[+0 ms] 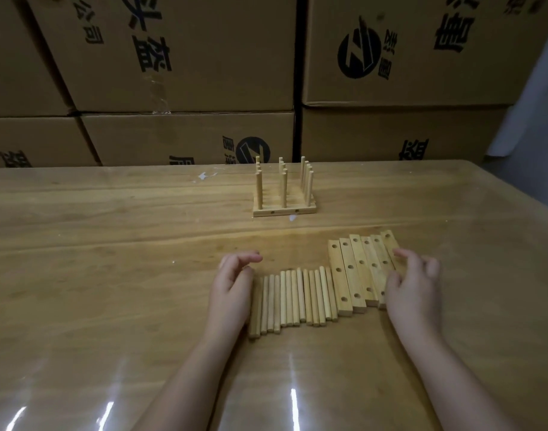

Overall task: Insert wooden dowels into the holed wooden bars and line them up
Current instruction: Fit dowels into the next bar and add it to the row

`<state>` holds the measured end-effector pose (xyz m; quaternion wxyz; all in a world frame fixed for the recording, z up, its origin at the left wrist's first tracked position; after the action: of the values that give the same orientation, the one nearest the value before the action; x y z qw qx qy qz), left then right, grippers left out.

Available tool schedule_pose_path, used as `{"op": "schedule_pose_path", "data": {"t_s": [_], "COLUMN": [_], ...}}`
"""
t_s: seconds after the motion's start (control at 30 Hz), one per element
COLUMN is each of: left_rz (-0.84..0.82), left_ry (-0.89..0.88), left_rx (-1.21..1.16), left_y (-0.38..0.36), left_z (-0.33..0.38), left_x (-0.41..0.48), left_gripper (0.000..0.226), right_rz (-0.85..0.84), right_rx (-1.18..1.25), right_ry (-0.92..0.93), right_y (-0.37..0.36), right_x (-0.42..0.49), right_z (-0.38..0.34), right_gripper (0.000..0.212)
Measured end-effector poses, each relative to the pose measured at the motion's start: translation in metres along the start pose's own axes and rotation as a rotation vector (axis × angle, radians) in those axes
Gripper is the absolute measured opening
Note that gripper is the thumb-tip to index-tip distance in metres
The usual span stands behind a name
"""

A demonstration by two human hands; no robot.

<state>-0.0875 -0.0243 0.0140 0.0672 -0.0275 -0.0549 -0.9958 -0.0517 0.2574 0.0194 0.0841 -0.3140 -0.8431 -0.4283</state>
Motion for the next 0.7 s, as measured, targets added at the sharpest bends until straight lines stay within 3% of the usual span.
{"op": "schedule_pose_path", "data": {"t_s": [0.13, 0.27, 0.43, 0.57, 0.7], "left_rz": [-0.073, -0.117, -0.234, -0.333, -0.388], "left_ry": [0.006, 0.037, 0.038, 0.003, 0.012], "left_rx": [-0.052, -0.110, -0.049, -0.011, -0.112], "left_y": [-0.005, -0.007, -0.021, -0.029, -0.028], "left_z": [-0.001, -0.003, 0.002, 0.007, 0.008], "left_x": [0.003, 0.004, 0.000, -0.004, -0.003], "left_gripper": [0.028, 0.024, 0.016, 0.022, 0.015], "right_rz": [0.189, -0.042, -0.201, -0.329, -0.411], "right_rx": [0.254, 0.651, 0.621, 0.769, 0.755], "right_ry": [0.101, 0.184, 0.454, 0.410, 0.424], "right_y": [0.008, -0.015, -0.025, -0.034, -0.040], "right_x": [-0.001, -0.016, -0.038, -0.047, -0.051], "right_z": [-0.013, -0.047, -0.082, -0.090, -0.090], "right_gripper": [0.025, 0.026, 0.026, 0.025, 0.021]}}
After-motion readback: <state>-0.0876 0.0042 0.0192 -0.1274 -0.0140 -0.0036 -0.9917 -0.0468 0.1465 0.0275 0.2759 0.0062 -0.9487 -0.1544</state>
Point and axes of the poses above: each hand's wrist, its own x-axis towards the middle knuckle, its own y-axis out of the back of the hand, z = x × y, the point moved 6 cm from there along x, towards the middle knuckle, and after that the axes turned 10 degrees about y, right-handed, at the moved point
